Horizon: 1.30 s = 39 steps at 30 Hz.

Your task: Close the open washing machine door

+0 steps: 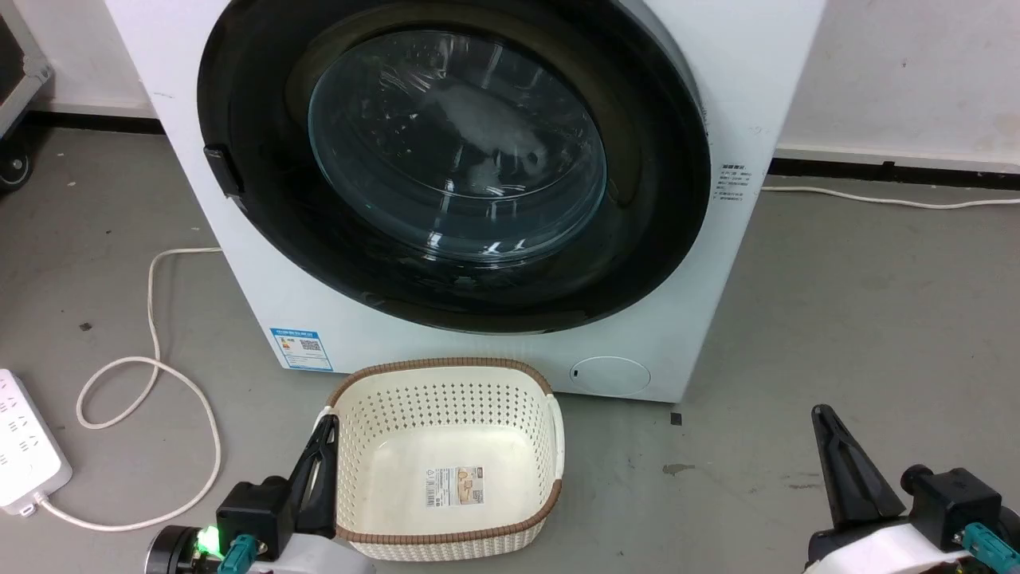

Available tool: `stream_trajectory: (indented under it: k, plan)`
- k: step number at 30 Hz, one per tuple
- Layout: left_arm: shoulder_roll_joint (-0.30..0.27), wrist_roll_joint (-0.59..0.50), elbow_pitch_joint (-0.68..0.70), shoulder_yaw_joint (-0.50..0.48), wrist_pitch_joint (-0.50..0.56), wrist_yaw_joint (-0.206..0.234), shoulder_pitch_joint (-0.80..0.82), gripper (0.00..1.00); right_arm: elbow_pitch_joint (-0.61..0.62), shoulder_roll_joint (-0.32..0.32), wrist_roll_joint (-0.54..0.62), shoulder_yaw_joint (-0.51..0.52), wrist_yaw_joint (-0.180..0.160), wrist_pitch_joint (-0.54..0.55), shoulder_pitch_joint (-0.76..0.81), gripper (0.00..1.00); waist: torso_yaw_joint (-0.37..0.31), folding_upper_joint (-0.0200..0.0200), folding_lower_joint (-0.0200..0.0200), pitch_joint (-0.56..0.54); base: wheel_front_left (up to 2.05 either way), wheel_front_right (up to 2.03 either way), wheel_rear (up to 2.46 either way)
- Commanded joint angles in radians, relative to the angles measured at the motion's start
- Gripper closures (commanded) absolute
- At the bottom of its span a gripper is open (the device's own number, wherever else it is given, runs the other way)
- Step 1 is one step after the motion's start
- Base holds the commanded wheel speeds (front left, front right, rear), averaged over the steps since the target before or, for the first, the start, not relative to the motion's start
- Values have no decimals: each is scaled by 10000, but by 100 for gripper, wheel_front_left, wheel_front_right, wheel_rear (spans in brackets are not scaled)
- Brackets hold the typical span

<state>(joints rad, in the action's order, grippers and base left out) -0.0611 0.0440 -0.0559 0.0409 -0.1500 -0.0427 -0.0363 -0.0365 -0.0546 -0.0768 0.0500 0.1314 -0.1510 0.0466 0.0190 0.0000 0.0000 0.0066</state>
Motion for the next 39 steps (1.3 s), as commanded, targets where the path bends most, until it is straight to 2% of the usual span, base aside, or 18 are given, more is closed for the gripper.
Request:
stream_trajectory:
  k: [1, 39]
  plan:
    - [11, -87, 51, -46, 40, 58, 125, 100, 66, 17, 88, -32, -3, 42, -164, 100, -2, 0, 0, -1, 0, 0, 0]
    - [63, -275, 321, -239, 816, 254, 252, 100, 225, 31, 450, -281, -5, 822, -325, 100, -102, 0, 0, -36, 0, 0, 0]
